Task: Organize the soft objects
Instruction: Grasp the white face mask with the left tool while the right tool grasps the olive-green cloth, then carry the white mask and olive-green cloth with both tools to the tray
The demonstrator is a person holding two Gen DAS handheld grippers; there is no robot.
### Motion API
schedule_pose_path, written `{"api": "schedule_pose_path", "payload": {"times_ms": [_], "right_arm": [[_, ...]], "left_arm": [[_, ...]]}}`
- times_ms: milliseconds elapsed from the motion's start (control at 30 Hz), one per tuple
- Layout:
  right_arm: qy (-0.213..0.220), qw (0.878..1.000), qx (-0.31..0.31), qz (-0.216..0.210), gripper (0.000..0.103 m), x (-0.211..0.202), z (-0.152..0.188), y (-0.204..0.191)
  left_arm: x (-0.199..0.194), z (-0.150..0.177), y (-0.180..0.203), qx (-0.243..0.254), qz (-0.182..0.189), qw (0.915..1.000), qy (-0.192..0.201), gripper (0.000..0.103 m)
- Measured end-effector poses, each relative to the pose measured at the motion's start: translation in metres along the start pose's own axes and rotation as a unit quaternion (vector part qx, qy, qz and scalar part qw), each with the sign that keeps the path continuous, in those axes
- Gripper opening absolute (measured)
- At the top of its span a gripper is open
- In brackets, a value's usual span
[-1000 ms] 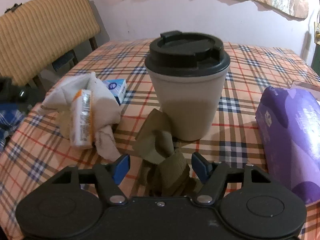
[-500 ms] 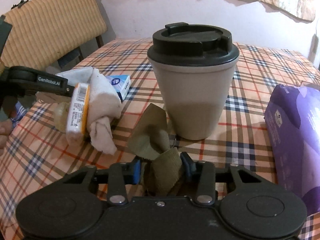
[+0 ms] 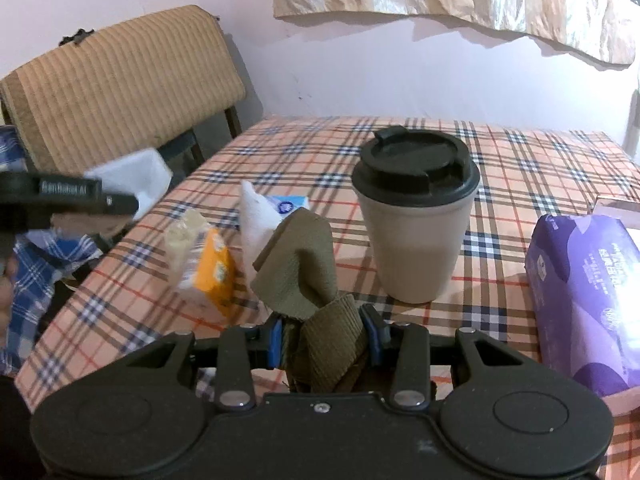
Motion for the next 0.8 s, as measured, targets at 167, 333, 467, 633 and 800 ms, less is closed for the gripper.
{"api": "schedule_pose_path", "payload": {"times_ms": [167,333,467,633,800], "right_arm": [[0.002,1.000,0.007,-0.010,0.048,-0.016,-0.001,-0.009],[0.007,1.000,0.004,-0.023,0.048,-0.028,-0.004,-0.021],[0.010,0.999,-0.002,-0.032,0.048,-0.037,-0.006,-0.027],[0.019,0.999,0.001,-0.037,0.048,-0.048,-0.014,-0.031],[0.036,0.999,-0.001,-0.040,0.048,-0.061,-0.026,-0.033]], "left_arm": [[-0.018,0.021,-0.007,-0.037,0.001,0.9991,-0.022,0.042],[-0.034,0.034,0.000,-0.047,0.008,0.9985,-0.028,0.042],[-0.040,0.038,0.006,-0.049,0.011,0.9984,-0.027,0.042],[-0.049,0.037,0.017,-0.047,0.018,0.9985,-0.021,0.042],[-0.056,0.032,0.032,-0.038,0.026,0.9988,-0.015,0.042]]}}
Point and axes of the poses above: each gripper's, at about its wrist camera, not at the fingertips, and x roughly the way its jaws point, y to its right, z to its underside, the point moved 7 cm from there along x, roughly the way its jaws point, and after that the axes turned 12 degrees about y, right-handed, at the moved point
